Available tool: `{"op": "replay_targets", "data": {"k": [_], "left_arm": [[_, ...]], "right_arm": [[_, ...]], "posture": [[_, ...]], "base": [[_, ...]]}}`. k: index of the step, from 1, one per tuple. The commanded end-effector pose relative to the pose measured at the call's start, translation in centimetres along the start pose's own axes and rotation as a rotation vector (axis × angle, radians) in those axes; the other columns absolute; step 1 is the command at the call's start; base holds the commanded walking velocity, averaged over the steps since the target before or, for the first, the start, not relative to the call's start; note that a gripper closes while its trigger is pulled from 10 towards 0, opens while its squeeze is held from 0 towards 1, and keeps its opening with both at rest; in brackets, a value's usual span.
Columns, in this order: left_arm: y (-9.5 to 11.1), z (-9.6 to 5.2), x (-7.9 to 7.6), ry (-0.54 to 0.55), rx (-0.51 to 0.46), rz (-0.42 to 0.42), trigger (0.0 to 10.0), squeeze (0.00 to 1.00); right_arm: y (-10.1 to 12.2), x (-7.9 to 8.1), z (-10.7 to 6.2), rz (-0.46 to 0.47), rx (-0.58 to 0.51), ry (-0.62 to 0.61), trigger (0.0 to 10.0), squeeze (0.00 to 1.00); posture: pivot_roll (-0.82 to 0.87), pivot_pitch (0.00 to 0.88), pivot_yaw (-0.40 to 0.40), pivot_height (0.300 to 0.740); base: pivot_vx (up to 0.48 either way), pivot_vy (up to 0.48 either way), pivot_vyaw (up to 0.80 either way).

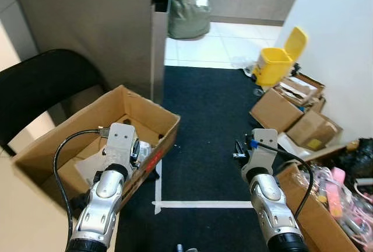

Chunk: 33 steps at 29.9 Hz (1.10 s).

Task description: Picking trash to rubbish bin

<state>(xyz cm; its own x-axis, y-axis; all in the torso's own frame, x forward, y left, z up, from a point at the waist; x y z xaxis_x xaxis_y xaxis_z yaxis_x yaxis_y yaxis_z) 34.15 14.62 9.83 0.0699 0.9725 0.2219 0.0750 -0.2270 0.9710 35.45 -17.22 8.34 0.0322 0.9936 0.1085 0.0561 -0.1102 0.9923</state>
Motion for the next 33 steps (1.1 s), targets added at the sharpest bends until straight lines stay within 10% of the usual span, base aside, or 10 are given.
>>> {"op": "replay_targets", "data": {"k": [1, 33], "left_arm": [[-0.65, -0.16, -0.35, -0.007, 0.019, -0.015, 10.0, 0.00], [-0.20, 0.18, -0.30, -0.020, 0.010, -0.018, 10.0, 0.00]], "right_arm": [[-0.51, -0.28, -0.26, 0.007, 0.024, -0.011, 10.0, 0.00], [-0.49, -0.31, -0.19, 0.015, 0.048, -0.021, 10.0, 0.00]], "posture": [[-0.03, 0.094, -0.052, 0.740], [-0.02, 0.121, -0.050, 0.740]], "base": [[0.000, 0.000, -0.59], [0.000, 0.000, -0.64]]}}
Point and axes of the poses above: a point about 5 cm out from each wrist's last joint towards the gripper, its own z axis pointing out of the wrist towards the gripper, its own y axis along the axis of the wrist's last joint, x = y × z, the point moved 4 cm from there along z, pointing out of the wrist towards the gripper, and after that the axes turned 5 degrees about z, right-handed, at the moved point
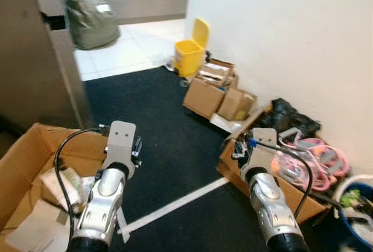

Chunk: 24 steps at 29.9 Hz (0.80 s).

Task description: Picking trash to rubbish bin

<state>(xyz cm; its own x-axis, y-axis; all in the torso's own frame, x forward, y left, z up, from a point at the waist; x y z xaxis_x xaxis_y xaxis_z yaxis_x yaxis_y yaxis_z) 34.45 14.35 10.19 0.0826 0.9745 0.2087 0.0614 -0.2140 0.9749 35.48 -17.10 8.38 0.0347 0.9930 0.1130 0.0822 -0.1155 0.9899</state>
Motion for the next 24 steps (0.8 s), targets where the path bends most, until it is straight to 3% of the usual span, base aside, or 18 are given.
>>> {"op": "replay_targets", "data": {"k": [1, 24], "left_arm": [[-0.55, -0.03, -0.10, -0.005, 0.023, -0.006, 10.0, 0.00], [-0.39, 0.13, -0.04, -0.007, 0.024, 0.002, 10.0, 0.00]], "right_arm": [[-0.47, -0.42, -0.15, 0.009, 0.021, -0.018, 10.0, 0.00], [-0.68, -0.15, -0.04, 0.017, 0.030, -0.017, 10.0, 0.00]], "posture": [[-0.02, 0.126, -0.049, 0.740], [-0.01, 0.133, -0.049, 0.740]], "base": [[0.000, 0.000, -0.66], [0.000, 0.000, -0.67]]}}
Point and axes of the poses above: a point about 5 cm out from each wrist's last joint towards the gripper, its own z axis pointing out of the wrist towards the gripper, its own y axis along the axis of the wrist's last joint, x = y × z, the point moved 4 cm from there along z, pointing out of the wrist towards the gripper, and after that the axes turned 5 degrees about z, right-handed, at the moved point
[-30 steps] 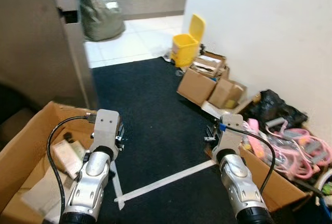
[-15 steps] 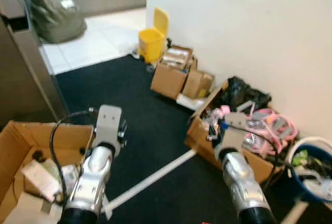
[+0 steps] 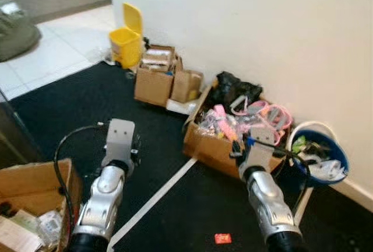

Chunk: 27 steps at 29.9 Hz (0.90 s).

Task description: Picking trash to rubbish bin

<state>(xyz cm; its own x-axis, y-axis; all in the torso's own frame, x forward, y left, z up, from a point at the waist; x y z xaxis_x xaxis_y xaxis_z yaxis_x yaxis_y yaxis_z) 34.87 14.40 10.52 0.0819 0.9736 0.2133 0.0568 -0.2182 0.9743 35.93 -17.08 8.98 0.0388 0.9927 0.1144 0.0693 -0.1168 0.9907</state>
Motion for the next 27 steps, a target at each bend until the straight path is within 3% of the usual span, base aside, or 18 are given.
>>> {"op": "replay_targets", "data": {"k": [1, 27], "left_arm": [[-0.73, -0.26, -0.20, -0.008, 0.028, -0.003, 10.0, 0.00], [-0.61, -0.16, -0.28, -0.024, 0.029, 0.011, 10.0, 0.00]], "right_arm": [[-1.31, -0.25, -0.45, 0.015, 0.043, -0.013, 10.0, 0.00], [-1.60, -0.28, -0.61, 0.028, 0.051, -0.024, 10.0, 0.00]], "posture": [[-0.01, 0.133, -0.049, 0.740], [0.00, 0.135, -0.036, 0.740]], "base": [[0.000, 0.000, -0.67], [0.000, 0.000, -0.67]]}}
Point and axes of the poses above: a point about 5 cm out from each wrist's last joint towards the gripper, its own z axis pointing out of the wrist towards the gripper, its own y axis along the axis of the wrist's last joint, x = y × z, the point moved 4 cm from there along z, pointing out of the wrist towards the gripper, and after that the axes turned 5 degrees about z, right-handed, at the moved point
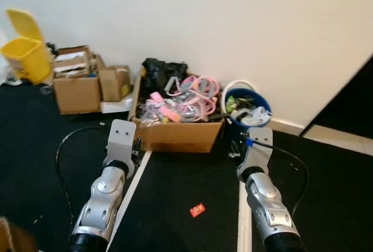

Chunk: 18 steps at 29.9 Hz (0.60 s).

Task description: Picking trash to rubbish bin

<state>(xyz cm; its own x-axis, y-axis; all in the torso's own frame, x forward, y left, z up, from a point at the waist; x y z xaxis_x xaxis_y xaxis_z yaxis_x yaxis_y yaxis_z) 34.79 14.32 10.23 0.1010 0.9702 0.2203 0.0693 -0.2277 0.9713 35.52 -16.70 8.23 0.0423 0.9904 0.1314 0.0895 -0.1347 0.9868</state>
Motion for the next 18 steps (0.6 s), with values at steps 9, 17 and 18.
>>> {"op": "replay_targets", "data": {"k": [9, 17, 18], "left_arm": [[-0.26, -0.03, -0.16, -0.011, 0.013, 0.007, 10.0, 0.00], [-0.28, 0.00, -0.22, -0.014, 0.014, 0.009, 10.0, 0.00], [-0.29, 0.00, -0.23, -0.014, 0.014, 0.009, 10.0, 0.00]], "right_arm": [[-0.82, -0.70, -0.24, 0.016, 0.031, -0.029, 10.0, 0.00], [-0.81, -0.72, -0.27, 0.015, 0.030, -0.030, 10.0, 0.00], [-0.80, -0.72, -0.27, 0.015, 0.030, -0.030, 10.0, 0.00]], "posture": [[0.00, 0.135, -0.034, 0.740], [0.00, 0.134, -0.032, 0.740], [0.00, 0.134, -0.032, 0.740]], "base": [[0.000, 0.000, -0.67], [0.000, 0.000, -0.67], [0.000, 0.000, -0.67]]}}
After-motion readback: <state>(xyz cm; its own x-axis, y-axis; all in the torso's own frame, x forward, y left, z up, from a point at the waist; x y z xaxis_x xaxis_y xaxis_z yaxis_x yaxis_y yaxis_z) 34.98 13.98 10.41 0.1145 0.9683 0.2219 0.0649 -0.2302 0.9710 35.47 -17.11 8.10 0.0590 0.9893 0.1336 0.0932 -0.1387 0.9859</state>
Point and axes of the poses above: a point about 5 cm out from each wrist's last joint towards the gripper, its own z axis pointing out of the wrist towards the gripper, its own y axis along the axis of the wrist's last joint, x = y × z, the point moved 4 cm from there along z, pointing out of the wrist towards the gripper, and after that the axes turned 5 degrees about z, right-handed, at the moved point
